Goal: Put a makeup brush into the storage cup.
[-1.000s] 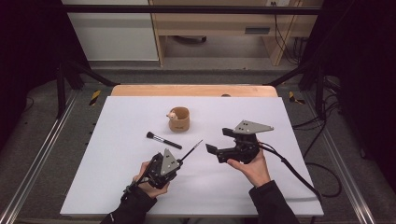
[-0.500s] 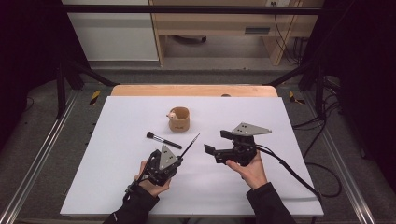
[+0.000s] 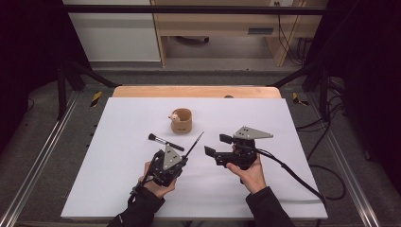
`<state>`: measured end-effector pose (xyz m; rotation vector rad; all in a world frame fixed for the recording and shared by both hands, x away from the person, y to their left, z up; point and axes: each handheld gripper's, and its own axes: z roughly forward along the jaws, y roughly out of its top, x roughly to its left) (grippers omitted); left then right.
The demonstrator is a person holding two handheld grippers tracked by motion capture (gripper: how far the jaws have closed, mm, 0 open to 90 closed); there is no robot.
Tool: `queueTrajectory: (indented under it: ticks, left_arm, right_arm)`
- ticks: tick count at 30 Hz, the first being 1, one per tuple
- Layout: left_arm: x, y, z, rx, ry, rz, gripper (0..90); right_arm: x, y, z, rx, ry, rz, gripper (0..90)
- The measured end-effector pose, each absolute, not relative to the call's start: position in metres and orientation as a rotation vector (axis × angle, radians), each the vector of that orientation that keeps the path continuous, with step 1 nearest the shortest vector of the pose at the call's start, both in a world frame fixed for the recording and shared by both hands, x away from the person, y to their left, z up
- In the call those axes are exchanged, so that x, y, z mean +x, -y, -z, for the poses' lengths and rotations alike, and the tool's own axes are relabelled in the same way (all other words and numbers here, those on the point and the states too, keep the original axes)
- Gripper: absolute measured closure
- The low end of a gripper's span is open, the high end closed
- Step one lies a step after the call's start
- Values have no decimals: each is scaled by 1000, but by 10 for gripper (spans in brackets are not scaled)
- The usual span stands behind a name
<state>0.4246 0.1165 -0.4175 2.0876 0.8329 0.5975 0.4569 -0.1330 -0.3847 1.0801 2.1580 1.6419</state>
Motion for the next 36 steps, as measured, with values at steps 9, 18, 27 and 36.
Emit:
queueTrajectory:
  ticks: [9,18,27,36]
  left_arm:
    - [427,-109,415,2054,-864,-584,847]
    - [428,-101,413,2030,-879,-574,847]
    - [426,-92,410,2008,-882,-573,847]
    - [426,-87,409,1983,-902,-566,847]
  right_arm:
    - [457,129,388,1107,-2137,-1687,273]
    - [459,125,391,1141,-2110,-1743,329]
    - [462,124,391,1168,-2079,-1785,389]
    - [462,123,392,1195,-2054,-1816,465]
